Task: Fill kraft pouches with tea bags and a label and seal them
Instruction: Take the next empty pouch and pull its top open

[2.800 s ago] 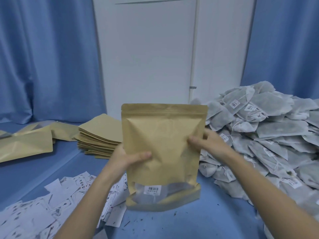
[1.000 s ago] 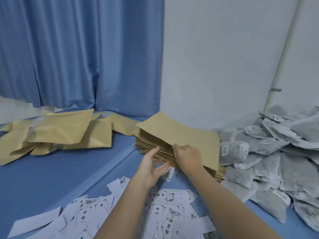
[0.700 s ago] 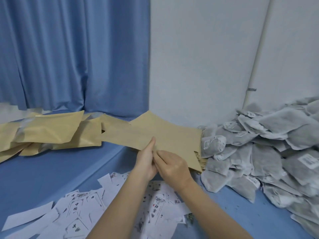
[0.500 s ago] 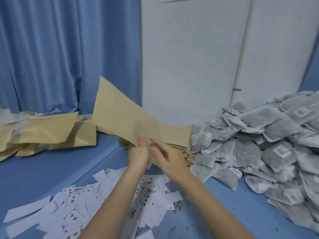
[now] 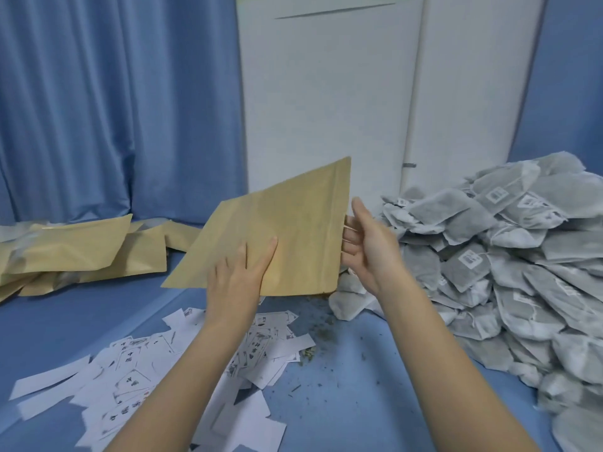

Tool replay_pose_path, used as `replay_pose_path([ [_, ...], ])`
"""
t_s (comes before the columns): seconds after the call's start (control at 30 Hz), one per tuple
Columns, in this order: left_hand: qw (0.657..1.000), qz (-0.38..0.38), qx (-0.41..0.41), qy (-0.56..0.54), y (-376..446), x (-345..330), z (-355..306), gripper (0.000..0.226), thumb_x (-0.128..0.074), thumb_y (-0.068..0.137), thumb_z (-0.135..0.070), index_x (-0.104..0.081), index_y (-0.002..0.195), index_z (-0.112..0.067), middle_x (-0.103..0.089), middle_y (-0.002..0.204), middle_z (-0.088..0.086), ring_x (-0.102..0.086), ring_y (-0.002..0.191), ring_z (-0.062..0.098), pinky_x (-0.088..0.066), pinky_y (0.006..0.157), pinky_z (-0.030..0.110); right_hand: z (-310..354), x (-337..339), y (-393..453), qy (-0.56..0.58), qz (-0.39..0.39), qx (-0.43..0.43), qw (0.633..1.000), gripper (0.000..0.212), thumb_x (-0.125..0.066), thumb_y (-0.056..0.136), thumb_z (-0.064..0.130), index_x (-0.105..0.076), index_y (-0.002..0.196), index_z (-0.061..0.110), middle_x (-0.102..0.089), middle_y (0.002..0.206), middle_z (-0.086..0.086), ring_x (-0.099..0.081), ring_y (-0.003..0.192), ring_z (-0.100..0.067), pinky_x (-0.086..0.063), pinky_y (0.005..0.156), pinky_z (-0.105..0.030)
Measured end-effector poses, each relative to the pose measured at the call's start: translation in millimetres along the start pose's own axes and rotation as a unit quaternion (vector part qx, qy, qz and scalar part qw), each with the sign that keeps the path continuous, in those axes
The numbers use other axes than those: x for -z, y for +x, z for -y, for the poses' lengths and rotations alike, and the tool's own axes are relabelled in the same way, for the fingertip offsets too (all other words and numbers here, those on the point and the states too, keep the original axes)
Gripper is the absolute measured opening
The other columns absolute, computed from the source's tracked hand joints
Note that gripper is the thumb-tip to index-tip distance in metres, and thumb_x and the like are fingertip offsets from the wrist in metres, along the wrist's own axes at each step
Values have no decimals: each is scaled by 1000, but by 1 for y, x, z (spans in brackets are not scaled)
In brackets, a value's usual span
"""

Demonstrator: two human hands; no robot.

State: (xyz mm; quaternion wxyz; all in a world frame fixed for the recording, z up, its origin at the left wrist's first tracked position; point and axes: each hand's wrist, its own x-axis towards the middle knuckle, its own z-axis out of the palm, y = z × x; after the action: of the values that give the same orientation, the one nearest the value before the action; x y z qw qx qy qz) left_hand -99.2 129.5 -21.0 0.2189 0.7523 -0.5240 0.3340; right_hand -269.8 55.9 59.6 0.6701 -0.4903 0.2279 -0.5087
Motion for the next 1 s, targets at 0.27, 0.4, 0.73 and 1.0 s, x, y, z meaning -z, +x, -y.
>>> replay_pose_path([
  [0.27,939,329,17,-94,-12,-9,0,114,-67,77,-37,25,144,-37,-2,155,10,-15,140,32,-22,110,42,-24,29,6,-50,-93,-49,993,22,-63,84,4,-61,101,-11,-62,88,-17,-57,72,-25,-46,62,-30],
  [0.4,796,415,19,-440,-8,16,-15,123,-78,48,-45,0,144,-51,-15,148,-32,-12,139,-1,-26,112,29,-42,30,6,-48,-94,-89,990,12,-68,81,3,-66,89,-5,-65,87,-16,-58,74,-24,-51,86,-45],
  [0.73,791,95,285,-533,32,23,-81,37,-67,78,-53,-61,96,-21,-62,85,-10,-62,94,19,-54,83,45,-64,24,-2,-143,-15,-4,990,10,-77,66,13,-72,57,13,-66,69,-11,-59,68,-21,-47,72,-34],
  [1.0,641,78,366,-670,24,11,-80,22,-74,81,-29,-70,89,-9,-71,90,13,-71,79,30,-58,58,38,-56,30,-10,-80,33,-67,994,12,-75,75,18,-72,77,7,-72,74,-9,-68,61,-16,-54,55,-23],
])
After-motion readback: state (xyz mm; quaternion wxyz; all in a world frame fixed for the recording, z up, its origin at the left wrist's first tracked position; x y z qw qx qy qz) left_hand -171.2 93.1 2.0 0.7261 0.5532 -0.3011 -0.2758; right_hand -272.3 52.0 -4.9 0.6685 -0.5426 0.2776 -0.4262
